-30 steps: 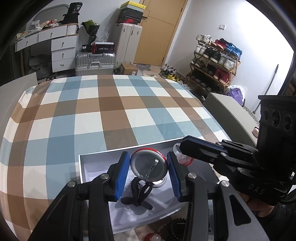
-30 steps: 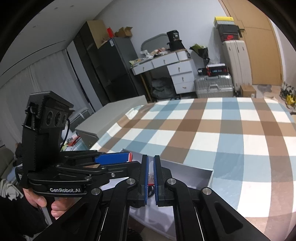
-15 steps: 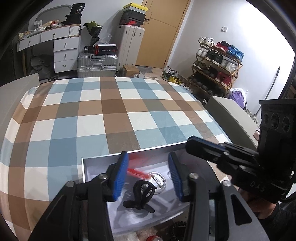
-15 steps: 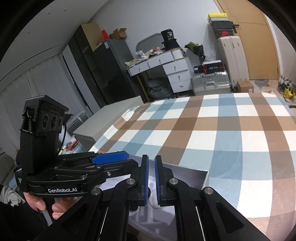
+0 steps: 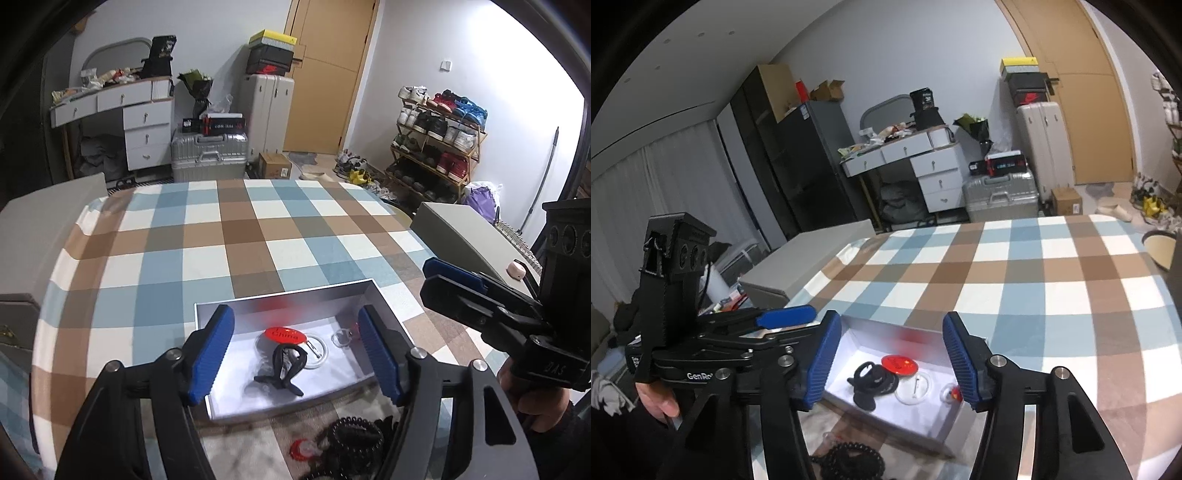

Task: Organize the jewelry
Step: 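Lift both open tools away from the box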

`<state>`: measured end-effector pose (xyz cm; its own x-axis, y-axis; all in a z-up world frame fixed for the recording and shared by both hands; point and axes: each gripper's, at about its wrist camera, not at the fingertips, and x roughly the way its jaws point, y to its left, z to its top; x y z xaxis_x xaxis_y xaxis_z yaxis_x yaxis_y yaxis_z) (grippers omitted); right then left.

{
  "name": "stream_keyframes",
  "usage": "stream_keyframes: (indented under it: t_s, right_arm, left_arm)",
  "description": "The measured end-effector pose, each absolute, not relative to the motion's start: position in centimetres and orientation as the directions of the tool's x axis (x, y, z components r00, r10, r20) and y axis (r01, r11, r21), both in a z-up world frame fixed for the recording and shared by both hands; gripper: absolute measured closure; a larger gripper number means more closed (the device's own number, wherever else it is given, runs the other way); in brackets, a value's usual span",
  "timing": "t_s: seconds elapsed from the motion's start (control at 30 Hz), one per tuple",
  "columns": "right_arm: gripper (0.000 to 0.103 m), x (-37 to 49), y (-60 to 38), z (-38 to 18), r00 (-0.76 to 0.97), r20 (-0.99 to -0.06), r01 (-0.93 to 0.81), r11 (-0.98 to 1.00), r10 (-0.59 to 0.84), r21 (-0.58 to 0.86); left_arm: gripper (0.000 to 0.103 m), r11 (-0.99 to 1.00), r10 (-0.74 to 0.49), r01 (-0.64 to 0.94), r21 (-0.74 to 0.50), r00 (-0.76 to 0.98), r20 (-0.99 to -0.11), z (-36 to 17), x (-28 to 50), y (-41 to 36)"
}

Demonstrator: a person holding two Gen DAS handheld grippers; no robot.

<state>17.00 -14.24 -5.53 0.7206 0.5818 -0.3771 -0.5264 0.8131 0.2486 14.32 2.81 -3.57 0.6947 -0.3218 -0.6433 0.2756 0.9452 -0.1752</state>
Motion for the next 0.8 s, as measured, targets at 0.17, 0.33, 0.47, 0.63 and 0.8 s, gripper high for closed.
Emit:
stream_keyframes:
  t_s: [0.17,0.33,0.47,0.63,0.8]
  right_arm:
    - [0.03,15.0,-14.3,-5.0,0.736,-0.366,-0.527,0.821,0.569,0.218]
    - [0.021,12.8,-14.1,-4.5,0.749,-0.348,-0.534,0.824,0.564,0.187]
    - [0.013,11.4,-14.2,-4.5,0.767,-0.336,-0.52,0.836,0.546,0.172]
    - [0.006,9.8,-14.7,-4.8,0.775,-0.33,-0.508,0.842,0.539,0.181]
    - [0.003,8.6,-14.8,-5.6,0.767,-0.346,-0.509,0.84,0.541,0.185]
  left_arm:
    - [0.025,0.963,-0.264,0.242,-0.122,0.733,-0.627,-2.8,12.7,2.7]
    - [0.021,0.974,-0.221,0.205,-0.096,0.766,-0.604,-2.3,11.2,2.9]
    - [0.017,0.986,-0.163,0.148,-0.074,0.792,-0.589,-2.1,10.0,3.4]
    - [0.002,0.994,-0.106,0.071,-0.086,0.837,-0.537,-2.3,8.0,4.5]
    - [0.002,0.995,-0.069,0.016,-0.103,0.845,-0.531,-3.4,7.0,5.6]
